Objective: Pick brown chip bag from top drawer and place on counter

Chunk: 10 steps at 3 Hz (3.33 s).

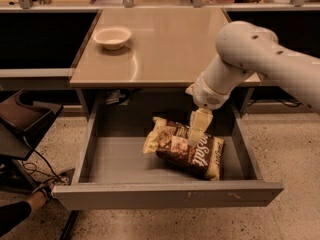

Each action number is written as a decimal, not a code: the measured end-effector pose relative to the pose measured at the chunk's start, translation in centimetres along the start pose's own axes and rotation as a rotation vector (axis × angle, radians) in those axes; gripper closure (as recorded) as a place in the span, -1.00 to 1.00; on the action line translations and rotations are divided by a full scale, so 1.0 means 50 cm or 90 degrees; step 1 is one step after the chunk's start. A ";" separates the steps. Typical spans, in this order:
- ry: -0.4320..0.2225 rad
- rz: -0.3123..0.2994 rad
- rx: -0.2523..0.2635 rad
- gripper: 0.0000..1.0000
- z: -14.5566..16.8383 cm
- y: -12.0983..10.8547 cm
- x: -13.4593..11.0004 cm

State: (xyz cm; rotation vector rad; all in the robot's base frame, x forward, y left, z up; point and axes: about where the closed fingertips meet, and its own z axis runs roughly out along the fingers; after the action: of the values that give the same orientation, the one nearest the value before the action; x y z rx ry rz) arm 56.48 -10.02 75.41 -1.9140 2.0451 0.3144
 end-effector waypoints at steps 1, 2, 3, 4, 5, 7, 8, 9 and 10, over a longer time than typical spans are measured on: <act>-0.005 -0.002 -0.046 -1.00 0.158 -0.053 -0.006; -0.005 -0.001 -0.048 -1.00 0.162 -0.052 -0.005; -0.021 0.030 -0.065 -1.00 0.201 -0.039 0.022; -0.056 0.068 -0.064 -1.00 0.266 -0.008 0.063; -0.061 0.071 -0.050 -1.00 0.270 -0.016 0.064; -0.061 0.071 -0.050 -0.28 0.270 -0.016 0.064; -0.068 0.075 -0.040 0.18 0.241 -0.019 0.055; -0.048 0.085 0.000 0.65 0.130 -0.021 0.031; -0.018 0.064 0.077 1.00 -0.062 -0.038 -0.029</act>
Offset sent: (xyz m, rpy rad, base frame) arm 0.0436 0.0418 -0.1037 0.0127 0.0958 0.0444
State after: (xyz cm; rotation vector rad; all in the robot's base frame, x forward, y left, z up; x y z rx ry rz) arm 58.21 -10.00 78.93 -1.7306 2.0964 0.2344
